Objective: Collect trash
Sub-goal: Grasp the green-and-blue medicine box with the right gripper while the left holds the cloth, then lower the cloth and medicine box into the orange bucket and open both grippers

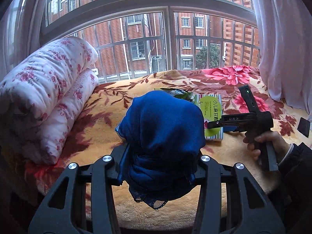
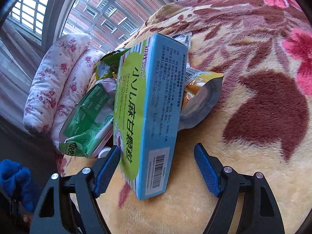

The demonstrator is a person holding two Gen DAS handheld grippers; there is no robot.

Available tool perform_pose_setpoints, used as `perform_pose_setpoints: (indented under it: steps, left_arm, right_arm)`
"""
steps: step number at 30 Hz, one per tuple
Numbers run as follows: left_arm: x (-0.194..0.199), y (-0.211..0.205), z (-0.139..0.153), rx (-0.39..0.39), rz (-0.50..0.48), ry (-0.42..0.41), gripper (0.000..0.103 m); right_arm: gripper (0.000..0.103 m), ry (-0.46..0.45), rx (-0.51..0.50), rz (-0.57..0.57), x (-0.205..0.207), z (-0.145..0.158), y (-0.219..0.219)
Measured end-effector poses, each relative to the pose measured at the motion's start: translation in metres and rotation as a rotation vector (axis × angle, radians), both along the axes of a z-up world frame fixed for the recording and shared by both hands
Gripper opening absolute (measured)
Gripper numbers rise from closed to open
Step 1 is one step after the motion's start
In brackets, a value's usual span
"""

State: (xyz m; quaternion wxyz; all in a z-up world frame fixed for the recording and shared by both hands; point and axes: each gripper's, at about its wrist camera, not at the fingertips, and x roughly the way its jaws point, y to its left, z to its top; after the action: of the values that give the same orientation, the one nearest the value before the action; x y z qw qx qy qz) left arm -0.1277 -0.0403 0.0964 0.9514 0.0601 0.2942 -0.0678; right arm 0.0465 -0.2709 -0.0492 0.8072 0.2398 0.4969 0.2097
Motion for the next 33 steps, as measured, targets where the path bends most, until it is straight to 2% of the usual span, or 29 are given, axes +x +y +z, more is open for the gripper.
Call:
perform_pose_setpoints:
  steps: [4, 6, 7, 8, 15, 19, 26, 31, 33]
  left_arm:
    - [-0.001, 0.0, -0.008, -0.025, -0.019, 0.013, 0.044]
    - [-0.001, -0.001, -0.012, -0.041, -0.032, 0.025, 0.044]
    - [0.0, -0.001, -0.013, -0.048, -0.036, 0.031, 0.044]
    - [0.0, -0.002, -0.014, -0.053, -0.038, 0.036, 0.044]
    - [-0.004, 0.0, -0.021, -0.069, -0.052, 0.058, 0.044]
    - [-0.008, 0.001, -0.025, -0.078, -0.058, 0.074, 0.044]
    - [-0.014, 0.004, -0.034, -0.094, -0.069, 0.099, 0.044]
    - [-0.013, 0.008, -0.04, -0.149, -0.071, 0.14, 0.044]
    - [-0.014, 0.008, -0.041, -0.153, -0.07, 0.145, 0.044]
  right_arm:
    - [0.074, 0.0, 0.033, 0.012, 0.009, -0.002, 0.001]
    - [0.066, 0.001, 0.046, 0.024, 0.011, -0.002, 0.003]
    - [0.055, 0.002, 0.073, 0.039, 0.012, -0.002, 0.004]
    - [0.049, 0.011, 0.107, 0.051, 0.012, -0.002, 0.006]
    - [0.048, -0.004, 0.078, 0.055, 0.017, 0.006, 0.023]
    - [0.031, -0.005, 0.118, 0.072, 0.02, 0.006, 0.031]
    - [0.029, -0.125, -0.04, 0.048, -0.009, 0.043, 0.045]
    - [0.03, -0.207, -0.116, 0.018, -0.048, 0.075, 0.043]
    - [0.03, -0.23, -0.177, -0.002, -0.067, 0.085, 0.044]
